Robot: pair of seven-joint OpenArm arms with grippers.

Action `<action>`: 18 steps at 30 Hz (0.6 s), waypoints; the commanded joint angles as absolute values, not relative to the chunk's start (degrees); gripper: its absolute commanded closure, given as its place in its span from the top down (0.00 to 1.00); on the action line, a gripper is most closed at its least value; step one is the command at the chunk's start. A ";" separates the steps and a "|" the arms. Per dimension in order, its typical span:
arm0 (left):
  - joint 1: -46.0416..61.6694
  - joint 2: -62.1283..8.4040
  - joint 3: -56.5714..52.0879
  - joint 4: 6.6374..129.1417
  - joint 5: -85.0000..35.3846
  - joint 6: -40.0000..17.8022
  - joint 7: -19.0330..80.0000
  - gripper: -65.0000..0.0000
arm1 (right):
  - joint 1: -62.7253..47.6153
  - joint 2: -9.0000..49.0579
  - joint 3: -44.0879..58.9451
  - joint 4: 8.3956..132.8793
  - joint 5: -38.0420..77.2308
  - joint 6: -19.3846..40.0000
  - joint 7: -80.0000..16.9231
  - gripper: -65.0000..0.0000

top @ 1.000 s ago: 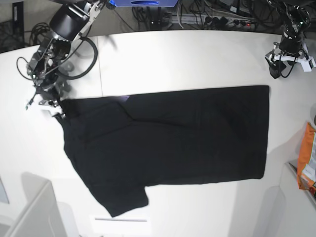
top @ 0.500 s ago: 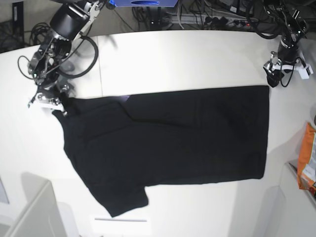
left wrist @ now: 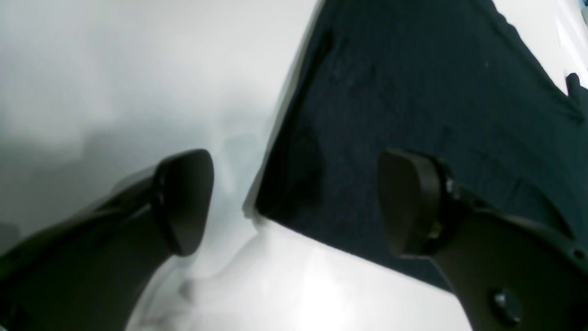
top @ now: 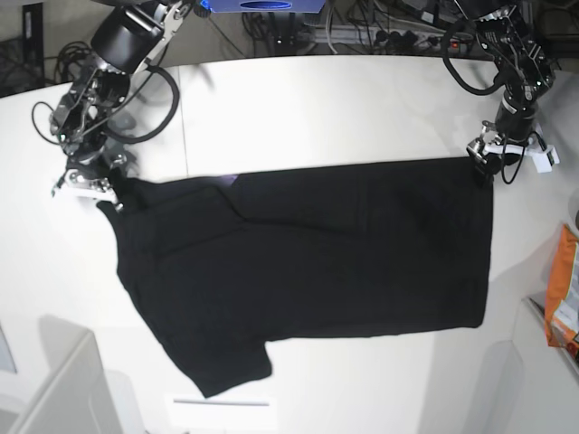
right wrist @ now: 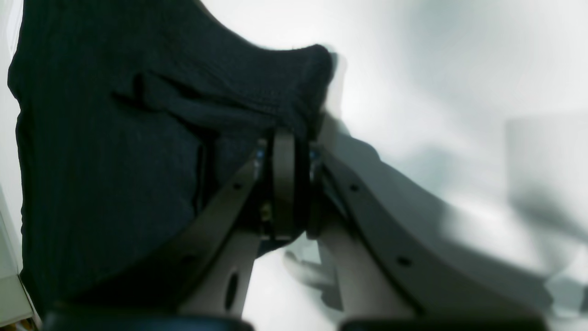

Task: Fold the T-shirt properly
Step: 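Drag the shirt toward the robot with both grippers and lay it flat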

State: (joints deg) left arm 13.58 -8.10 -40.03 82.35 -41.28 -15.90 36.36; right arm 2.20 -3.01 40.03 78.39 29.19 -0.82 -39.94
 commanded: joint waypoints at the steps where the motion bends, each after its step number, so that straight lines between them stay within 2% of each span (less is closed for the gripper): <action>1: 13.93 -8.40 -38.64 82.24 -40.84 -15.34 38.55 0.83 | 2.24 -3.03 40.04 78.64 28.09 -1.45 -42.42 0.00; 6: 13.05 -8.22 -36.26 82.15 -40.84 -15.34 38.46 0.83 | 2.33 -3.03 40.04 78.64 28.09 -1.45 -42.42 0.00; 8: 12.97 -8.22 -36.09 82.15 -40.84 -15.34 38.55 0.78 | 2.33 -3.03 40.04 78.64 28.09 -1.45 -42.42 0.00; 9: 12.88 -8.22 -36.09 82.15 -40.84 -15.34 38.55 0.72 | 2.24 -3.03 40.04 78.64 28.09 -1.45 -42.42 0.00; 12: 12.70 -8.40 -36.09 82.15 -40.84 -15.34 38.55 0.44 | 2.24 -3.03 40.04 78.64 28.09 -1.45 -42.42 0.00; 16: 12.44 -8.57 -36.09 82.15 -40.84 -15.34 38.55 0.01 | 2.15 -3.03 40.04 78.64 28.09 -1.45 -42.33 0.00; 18: 12.53 -8.66 -36.09 82.33 -40.75 -15.34 38.55 0.00 | 2.15 -2.95 40.04 78.64 28.09 -1.45 -42.33 0.00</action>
State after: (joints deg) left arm 12.56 -8.01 -36.01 81.65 -40.84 -15.46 38.13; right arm 2.20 -3.01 40.03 78.41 29.21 -0.82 -40.23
